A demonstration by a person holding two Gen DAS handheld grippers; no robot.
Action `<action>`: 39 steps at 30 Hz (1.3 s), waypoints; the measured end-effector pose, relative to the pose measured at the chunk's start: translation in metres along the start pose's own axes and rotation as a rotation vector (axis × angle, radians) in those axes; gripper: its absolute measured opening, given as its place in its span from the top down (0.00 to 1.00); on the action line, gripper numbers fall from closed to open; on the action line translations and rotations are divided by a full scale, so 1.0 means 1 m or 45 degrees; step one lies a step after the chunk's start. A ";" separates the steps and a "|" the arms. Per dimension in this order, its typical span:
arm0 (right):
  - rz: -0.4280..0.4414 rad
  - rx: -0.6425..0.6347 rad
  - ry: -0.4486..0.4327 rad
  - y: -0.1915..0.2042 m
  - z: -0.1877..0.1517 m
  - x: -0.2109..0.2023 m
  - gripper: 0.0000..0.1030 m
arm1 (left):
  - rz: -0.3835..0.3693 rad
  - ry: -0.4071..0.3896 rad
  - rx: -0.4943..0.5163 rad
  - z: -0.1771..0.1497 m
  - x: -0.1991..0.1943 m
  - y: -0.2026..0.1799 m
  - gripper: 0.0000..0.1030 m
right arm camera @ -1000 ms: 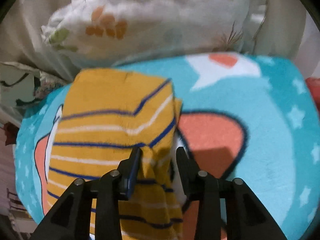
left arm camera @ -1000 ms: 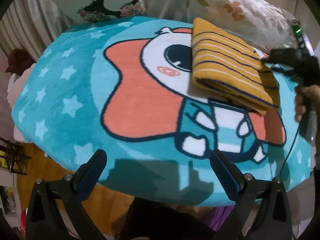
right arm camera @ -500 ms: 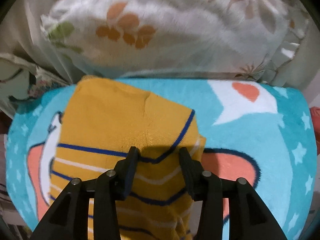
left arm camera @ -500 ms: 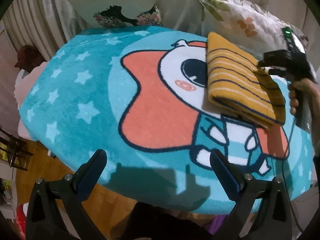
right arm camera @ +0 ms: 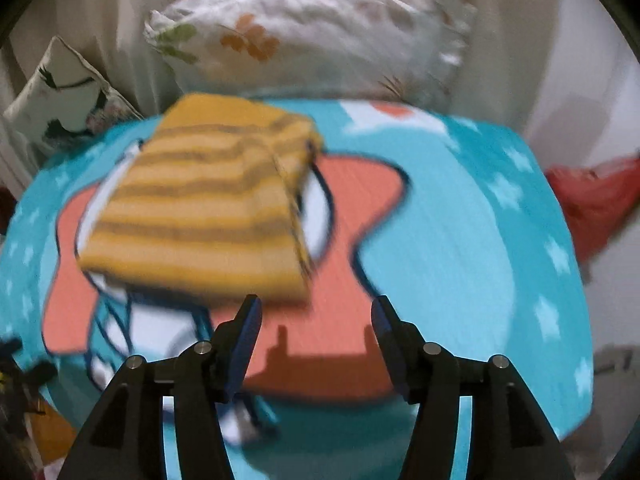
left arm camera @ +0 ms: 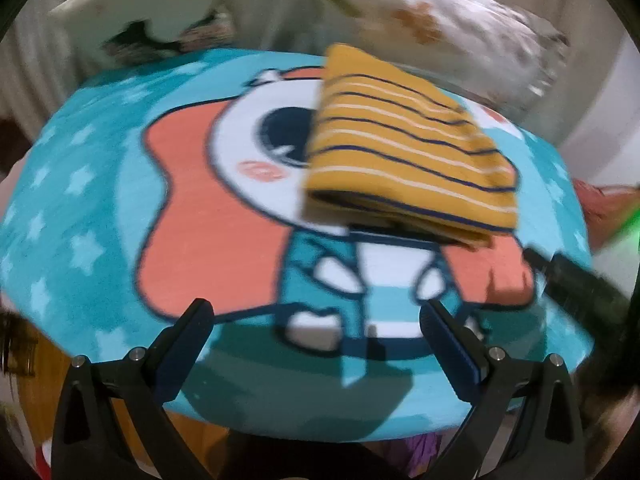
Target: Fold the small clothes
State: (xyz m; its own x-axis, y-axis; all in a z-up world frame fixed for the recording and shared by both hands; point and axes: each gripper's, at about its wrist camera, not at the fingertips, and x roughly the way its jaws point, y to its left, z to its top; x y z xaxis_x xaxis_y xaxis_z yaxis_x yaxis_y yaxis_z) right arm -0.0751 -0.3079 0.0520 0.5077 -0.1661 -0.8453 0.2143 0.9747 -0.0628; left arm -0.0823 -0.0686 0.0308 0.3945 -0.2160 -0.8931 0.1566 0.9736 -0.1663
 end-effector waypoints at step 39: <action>0.090 -0.127 -0.012 0.060 -0.019 -0.010 0.36 | 0.058 0.011 -0.099 -0.005 -0.003 0.032 0.01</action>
State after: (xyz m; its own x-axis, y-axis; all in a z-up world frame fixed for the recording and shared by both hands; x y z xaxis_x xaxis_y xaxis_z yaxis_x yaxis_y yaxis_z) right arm -0.0830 -0.2451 0.0464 0.5263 -0.0974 -0.8447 0.0941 0.9940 -0.0560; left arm -0.0830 -0.0365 0.0256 0.3920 -0.1707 -0.9040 0.0674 0.9853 -0.1569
